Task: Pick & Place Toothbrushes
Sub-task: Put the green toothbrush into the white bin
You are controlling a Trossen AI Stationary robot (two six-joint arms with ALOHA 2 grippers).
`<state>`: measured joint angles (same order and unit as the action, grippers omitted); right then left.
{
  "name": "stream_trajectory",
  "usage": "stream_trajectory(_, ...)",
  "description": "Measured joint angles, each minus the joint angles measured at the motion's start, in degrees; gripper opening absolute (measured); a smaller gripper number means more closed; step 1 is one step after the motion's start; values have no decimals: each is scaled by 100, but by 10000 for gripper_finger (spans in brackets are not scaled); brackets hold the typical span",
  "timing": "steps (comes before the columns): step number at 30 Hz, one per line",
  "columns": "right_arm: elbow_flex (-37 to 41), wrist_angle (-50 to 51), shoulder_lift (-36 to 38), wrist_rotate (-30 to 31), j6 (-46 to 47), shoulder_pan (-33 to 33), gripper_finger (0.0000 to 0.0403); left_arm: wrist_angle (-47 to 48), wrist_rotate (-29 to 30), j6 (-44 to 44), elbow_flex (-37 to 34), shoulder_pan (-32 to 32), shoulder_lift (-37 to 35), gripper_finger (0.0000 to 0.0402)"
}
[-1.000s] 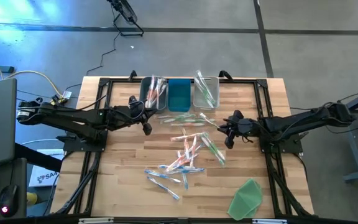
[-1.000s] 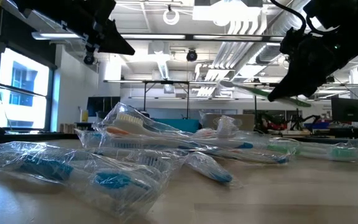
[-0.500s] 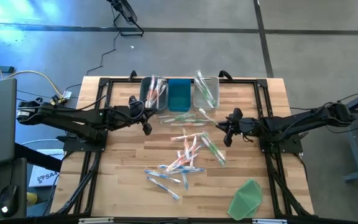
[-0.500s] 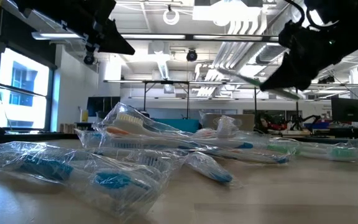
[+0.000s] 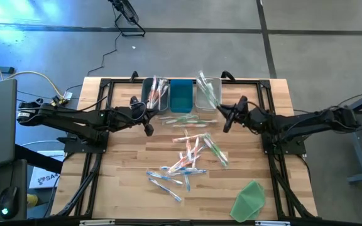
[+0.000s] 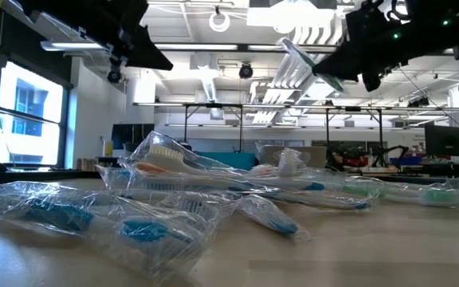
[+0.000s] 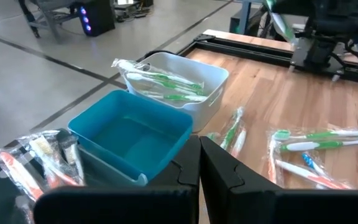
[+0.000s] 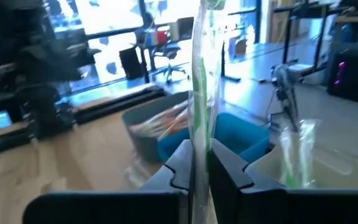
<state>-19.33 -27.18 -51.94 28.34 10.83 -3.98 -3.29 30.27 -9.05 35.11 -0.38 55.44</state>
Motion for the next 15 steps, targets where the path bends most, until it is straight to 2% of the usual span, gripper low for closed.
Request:
stream_trajectory(6, 0, -368, -240, -312, 5, -399, 20, 0, 376, 63, 0, 2, 0, 0)
stream_trajectory(10, -7, -831, -666, -614, 125, -526, 20, 2, 384, 176, 0, 2, 0, 0)
stream_trajectory(15, -319, -926, -1270, -643, 138, -556, 20, 2, 384, 176, 0, 2, 0, 0)
